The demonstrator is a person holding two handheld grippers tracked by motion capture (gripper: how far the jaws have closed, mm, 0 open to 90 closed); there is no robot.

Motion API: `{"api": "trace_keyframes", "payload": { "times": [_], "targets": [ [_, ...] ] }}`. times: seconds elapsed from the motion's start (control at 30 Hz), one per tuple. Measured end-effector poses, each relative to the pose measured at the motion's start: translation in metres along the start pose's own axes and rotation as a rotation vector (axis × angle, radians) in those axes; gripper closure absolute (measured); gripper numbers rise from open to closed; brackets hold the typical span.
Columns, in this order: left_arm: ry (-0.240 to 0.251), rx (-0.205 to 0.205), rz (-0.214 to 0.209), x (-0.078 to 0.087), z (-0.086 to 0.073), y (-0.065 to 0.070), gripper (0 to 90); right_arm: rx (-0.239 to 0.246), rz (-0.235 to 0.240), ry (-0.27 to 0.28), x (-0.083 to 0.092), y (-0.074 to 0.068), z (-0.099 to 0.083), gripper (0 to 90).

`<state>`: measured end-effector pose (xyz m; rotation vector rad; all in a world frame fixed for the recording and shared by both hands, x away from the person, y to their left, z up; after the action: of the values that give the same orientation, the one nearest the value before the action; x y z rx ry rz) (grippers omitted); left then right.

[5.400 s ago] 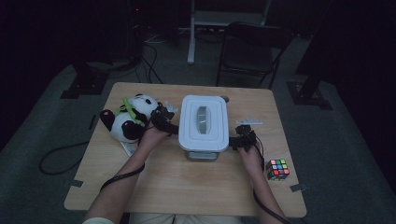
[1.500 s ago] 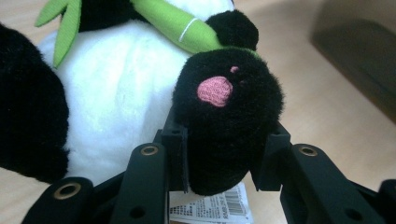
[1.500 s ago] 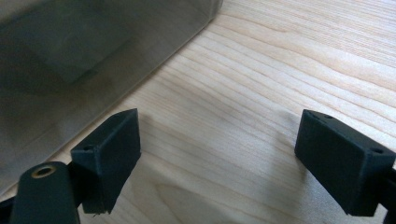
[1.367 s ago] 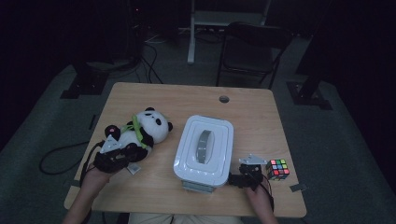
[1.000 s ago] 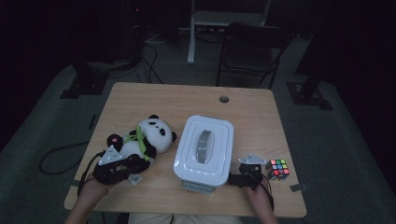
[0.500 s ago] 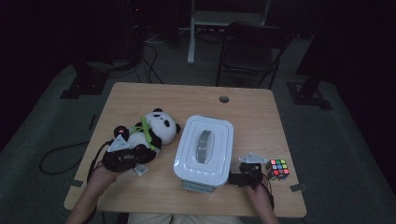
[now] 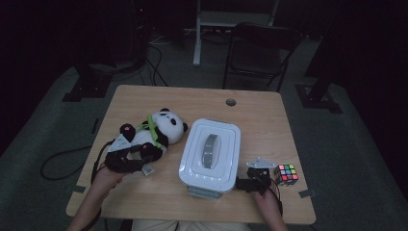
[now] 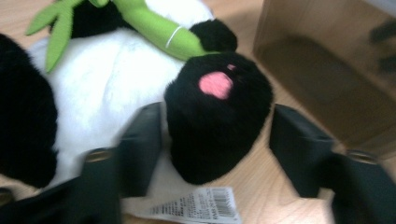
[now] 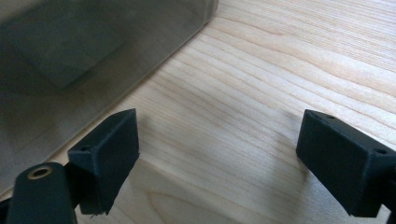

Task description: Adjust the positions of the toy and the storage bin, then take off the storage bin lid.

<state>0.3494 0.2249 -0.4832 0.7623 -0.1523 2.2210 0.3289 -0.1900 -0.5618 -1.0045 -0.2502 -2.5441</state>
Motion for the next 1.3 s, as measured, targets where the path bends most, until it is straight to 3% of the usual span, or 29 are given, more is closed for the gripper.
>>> {"api": "trace_keyframes", "payload": {
  "times": [0.07, 0.1, 0.13, 0.2, 0.3, 0.33, 0.43, 0.63, 0.83, 1.13, 1.2, 1.3],
  "targets": [
    [0.005, 0.003, -0.004, 0.004, -0.002, 0.000, 18.5, 0.001, -0.001, 0.000, 0.000, 0.000, 0.000, 12.8],
    [-0.009, 0.009, 0.010, 0.011, -0.009, -0.001, 18.5, 0.001, -0.001, 0.000, 0.000, 0.000, 0.000, 12.8],
    [-0.025, 0.011, 0.029, 0.013, -0.014, -0.002, 10.5, 0.004, -0.003, -0.001, 0.000, 0.000, 0.000, 12.8],
    [-0.063, 0.002, 0.069, 0.020, -0.027, -0.006, 8.2, 0.008, -0.008, -0.003, 0.000, 0.000, 0.000, 12.8],
    [-0.085, 0.030, 0.089, 0.026, -0.043, -0.012, 7.7, 0.004, -0.006, -0.002, 0.000, -0.001, 0.000, 12.8],
    [-0.085, 0.030, 0.089, 0.026, -0.043, -0.012, 1.4, 0.004, -0.006, -0.002, 0.000, -0.001, 0.000, 12.8],
    [-0.120, 0.070, 0.105, 0.030, -0.065, -0.020, 0.6, 0.005, 0.000, -0.020, 0.002, -0.001, 0.000, 12.8],
    [-0.149, 0.105, 0.113, 0.030, -0.084, -0.027, 0.6, -0.001, -0.018, -0.007, 0.012, 0.005, 0.007, 12.8],
    [-0.180, 0.092, 0.112, 0.025, -0.090, -0.028, 0.6, 0.028, -0.051, 0.022, 0.028, 0.010, 0.020, 12.8],
    [-0.215, 0.096, 0.101, 0.018, -0.096, -0.030, 0.7, 0.048, -0.033, 0.101, 0.058, 0.014, 0.043, 12.7],
    [-0.215, 0.093, 0.102, 0.017, -0.096, -0.030, 0.7, 0.072, -0.053, 0.128, 0.070, 0.014, 0.051, 12.7],
    [-0.208, 0.087, 0.108, 0.016, -0.096, -0.032, 0.7, 0.069, -0.045, 0.158, 0.082, 0.014, 0.059, 12.7]
  ]
}}
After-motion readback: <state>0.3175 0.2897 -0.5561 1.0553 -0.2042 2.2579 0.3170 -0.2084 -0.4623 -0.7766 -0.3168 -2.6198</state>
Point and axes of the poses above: each handheld gripper's, and its own axes: x roughly backward along the jaws, z roughly out of its top, y roughly to its right, the point moved 5 cm from there along -x, roughly forward along the jaws, and after that the axes turned 4 degrees about -z, right-handed, at the moved point
